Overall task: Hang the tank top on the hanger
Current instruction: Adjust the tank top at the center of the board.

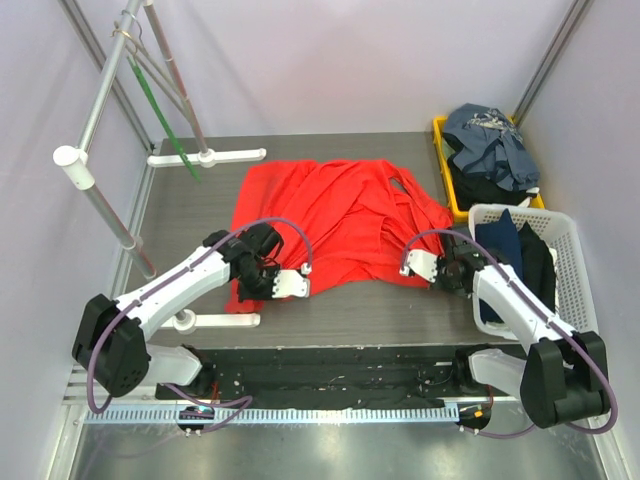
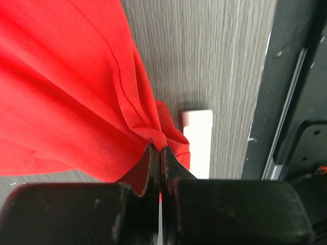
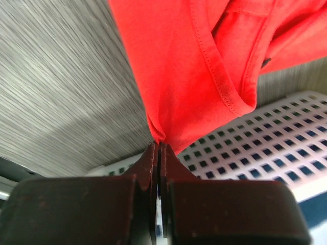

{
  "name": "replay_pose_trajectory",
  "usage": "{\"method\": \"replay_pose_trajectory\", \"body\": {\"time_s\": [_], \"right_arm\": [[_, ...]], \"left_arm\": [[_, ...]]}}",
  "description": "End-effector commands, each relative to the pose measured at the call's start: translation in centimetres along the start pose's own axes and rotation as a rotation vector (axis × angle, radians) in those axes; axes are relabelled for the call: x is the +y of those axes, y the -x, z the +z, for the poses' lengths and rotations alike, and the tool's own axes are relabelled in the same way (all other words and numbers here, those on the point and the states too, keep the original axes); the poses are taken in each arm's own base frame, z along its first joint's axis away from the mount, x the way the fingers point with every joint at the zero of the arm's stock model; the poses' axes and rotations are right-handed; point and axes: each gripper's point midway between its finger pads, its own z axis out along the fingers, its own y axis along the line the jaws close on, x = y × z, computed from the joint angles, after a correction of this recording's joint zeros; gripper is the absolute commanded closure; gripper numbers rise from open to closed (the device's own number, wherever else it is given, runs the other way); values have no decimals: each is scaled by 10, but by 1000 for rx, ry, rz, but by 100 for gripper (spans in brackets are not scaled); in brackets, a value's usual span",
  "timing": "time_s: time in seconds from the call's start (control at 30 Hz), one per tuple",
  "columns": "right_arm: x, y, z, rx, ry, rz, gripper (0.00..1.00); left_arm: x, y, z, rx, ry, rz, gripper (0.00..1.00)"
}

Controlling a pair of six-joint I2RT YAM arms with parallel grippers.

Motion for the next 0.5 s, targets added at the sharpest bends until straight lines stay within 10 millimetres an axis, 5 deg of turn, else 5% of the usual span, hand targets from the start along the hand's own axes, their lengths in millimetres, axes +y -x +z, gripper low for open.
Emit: {"method": "replay_pose_trajectory", "body": {"time_s": [0.0, 0.17, 0.23, 0.33, 0.37, 0.47], "right_arm": [[-17, -16, -13, 76, -96, -64, 99], [-16, -28, -13, 135, -100, -75, 99], [-11, -24, -14, 110, -73, -58, 85], [2, -8, -21, 25, 20, -16, 60], [9, -7, -25, 18, 60, -10, 52], [13, 13, -39, -77, 128, 24, 38]], "left_arm": [[-3, -17, -5, 76, 6, 76, 100], [-6, -32, -3, 136, 10, 104, 100], [-5, -33, -3, 140, 18, 106, 100], [-1, -29, -6, 132, 28, 100, 56], [0, -28, -7, 130, 34, 99, 34], [9, -20, -18, 120, 61, 104, 11]]}}
